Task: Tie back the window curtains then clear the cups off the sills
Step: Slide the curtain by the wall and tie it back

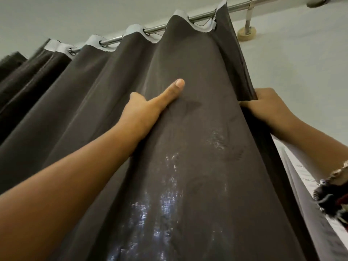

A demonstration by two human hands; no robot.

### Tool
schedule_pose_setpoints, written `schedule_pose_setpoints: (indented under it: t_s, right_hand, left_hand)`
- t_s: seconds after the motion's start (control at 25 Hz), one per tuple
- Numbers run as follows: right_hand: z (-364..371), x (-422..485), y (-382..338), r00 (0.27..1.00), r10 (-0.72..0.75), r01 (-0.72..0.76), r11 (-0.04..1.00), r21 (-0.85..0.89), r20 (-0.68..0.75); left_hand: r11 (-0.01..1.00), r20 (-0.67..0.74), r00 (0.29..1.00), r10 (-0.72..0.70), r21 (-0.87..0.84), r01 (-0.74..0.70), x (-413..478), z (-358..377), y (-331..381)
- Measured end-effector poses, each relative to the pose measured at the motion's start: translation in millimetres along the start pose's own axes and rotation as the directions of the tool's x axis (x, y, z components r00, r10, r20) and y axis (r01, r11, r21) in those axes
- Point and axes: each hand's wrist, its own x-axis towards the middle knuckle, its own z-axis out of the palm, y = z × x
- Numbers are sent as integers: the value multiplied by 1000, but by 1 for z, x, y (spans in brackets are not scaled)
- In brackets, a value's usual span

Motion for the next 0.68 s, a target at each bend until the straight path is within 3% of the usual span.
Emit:
schedule_pose_setpoints:
  t_s: [0.08, 0.16, 0.32, 0.44, 0.68]
  right_hand:
    - [-5, 4, 0, 998, 41, -44, 997, -63, -43]
    - [-10, 5, 2, 994, 71, -80, 990, -120, -81]
    - [-9, -5, -1, 996, 29, -63, 877, -476, -78]
    - [9, -12, -12, 999, -28, 9, 833, -554, -26]
    - [53, -3, -14, 995, -4, 48, 898, -436, 101]
  left_hand:
    - [997, -26, 999, -33, 68, 35, -1, 6, -1]
    - [962, -73, 994, -76, 257, 92, 4, 10, -13]
    - [849, -110, 992, 53, 528, 13, 5, 17, -41]
    - [815, -85, 975, 206, 567, -123, -6, 33, -49]
    - [815, 59, 939, 340, 480, -325, -15, 73, -40]
